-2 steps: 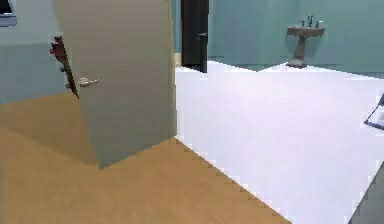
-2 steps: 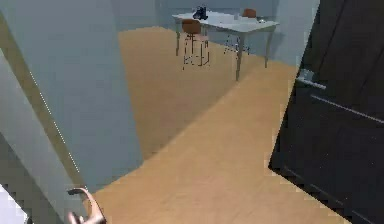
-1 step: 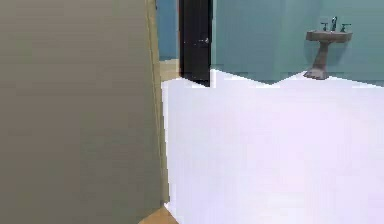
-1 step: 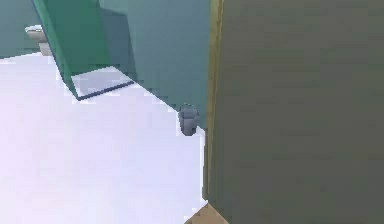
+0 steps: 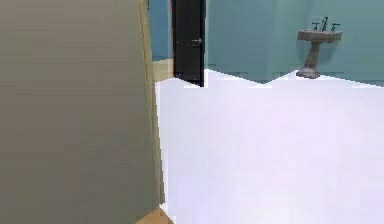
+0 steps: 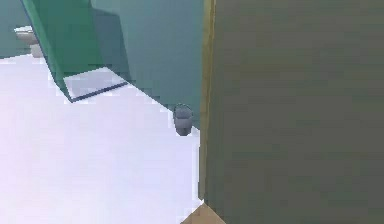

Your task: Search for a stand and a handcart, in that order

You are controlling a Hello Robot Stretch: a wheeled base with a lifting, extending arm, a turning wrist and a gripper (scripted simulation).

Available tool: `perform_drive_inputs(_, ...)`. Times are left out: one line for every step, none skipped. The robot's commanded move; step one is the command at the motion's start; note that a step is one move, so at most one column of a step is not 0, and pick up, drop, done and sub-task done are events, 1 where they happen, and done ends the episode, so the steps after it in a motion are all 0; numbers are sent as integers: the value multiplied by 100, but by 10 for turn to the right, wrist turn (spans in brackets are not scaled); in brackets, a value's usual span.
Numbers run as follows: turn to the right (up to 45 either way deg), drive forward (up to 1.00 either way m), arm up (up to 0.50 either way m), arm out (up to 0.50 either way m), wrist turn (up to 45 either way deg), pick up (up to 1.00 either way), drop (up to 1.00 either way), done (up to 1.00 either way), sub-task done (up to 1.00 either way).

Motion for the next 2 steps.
perform_drive_inputs(270, 0, 0, 0, 0, 0, 0, 0, 0)
perform_drive_inputs(0, 90, 0, 0, 0, 0, 0, 0, 0)
